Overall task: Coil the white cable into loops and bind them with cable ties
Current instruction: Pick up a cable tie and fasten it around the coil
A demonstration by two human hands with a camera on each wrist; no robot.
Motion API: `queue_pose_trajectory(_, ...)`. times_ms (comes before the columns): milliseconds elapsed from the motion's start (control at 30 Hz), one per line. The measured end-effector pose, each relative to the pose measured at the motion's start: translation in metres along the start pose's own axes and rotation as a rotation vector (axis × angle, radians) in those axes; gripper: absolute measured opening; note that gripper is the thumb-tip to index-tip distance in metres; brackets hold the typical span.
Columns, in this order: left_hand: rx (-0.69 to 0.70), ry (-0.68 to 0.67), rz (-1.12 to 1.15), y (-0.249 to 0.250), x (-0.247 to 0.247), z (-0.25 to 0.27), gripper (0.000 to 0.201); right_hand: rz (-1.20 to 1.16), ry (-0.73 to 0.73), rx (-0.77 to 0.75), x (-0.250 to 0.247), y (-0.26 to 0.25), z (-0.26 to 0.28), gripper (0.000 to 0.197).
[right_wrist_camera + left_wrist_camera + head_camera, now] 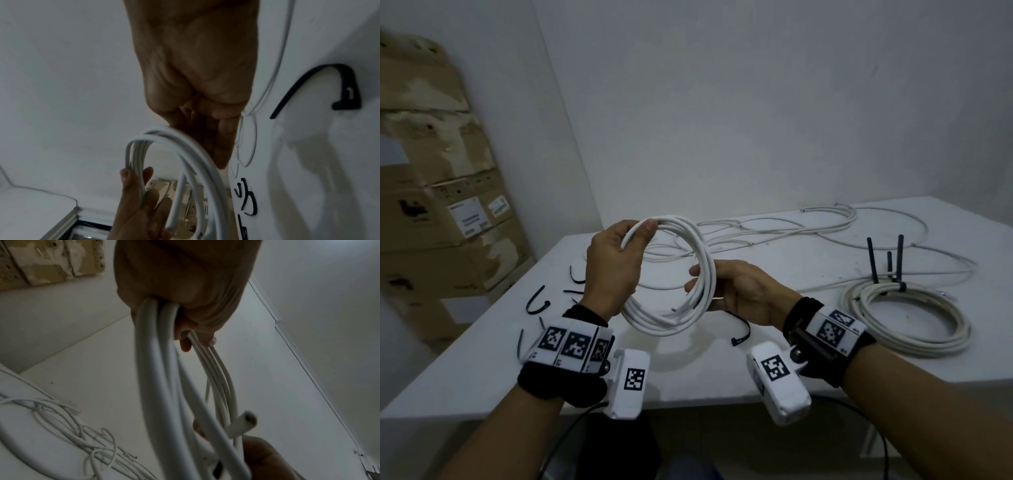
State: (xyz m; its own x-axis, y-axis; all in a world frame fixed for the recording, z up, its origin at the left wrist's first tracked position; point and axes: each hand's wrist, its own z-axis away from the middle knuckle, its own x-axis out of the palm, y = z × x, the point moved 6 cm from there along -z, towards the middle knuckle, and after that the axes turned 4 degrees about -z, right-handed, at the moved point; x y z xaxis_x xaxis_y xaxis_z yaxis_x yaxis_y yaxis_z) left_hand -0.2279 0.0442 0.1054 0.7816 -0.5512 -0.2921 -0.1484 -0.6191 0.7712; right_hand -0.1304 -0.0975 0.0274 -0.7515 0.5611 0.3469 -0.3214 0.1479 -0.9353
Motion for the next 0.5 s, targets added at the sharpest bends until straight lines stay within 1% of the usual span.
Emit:
queue_pose_trajectory(67,-0.016,0.005,0.012,-0.0027,-0.0018,0.0000,0.023,0.001,-0.025,0.029,-0.0005,-0.0011,0.0020,0.041)
queue_pose_trajectory(133,-0.009,0.007,0.005,-0.0019,-0.0008,0.0012,0.023,0.106,-0.049,0.011,-0.0008,-0.0032,0.0035,0.065)
queue_pose_trajectory(167,-0.005,0.011,0.003,-0.0009,0.0000,0.0017,0.023,0.177,-0.059,-0.008,0.0001,-0.0037,0.0037,0.073)
queue_pose_trajectory(267,-0.012,0.023,0.001,-0.0011,0.0016,0.0009,0.026,0.284,-0.085,-0.051,0.0013,-0.0018,0.0025,0.082)
queue_pose_trajectory(367,-0.009,0.008,0.005,-0.0004,0.0051,0.0016,0.024,0.285,-0.130,-0.028,0.0028,0.0006,0.0021,0.095)
queue_pose_trajectory(500,-0.003,0.016,0.024,0.0023,0.0071,0.0034,0.019,0.279,-0.186,-0.011,0.0089,0.0005,0.0008,0.105)
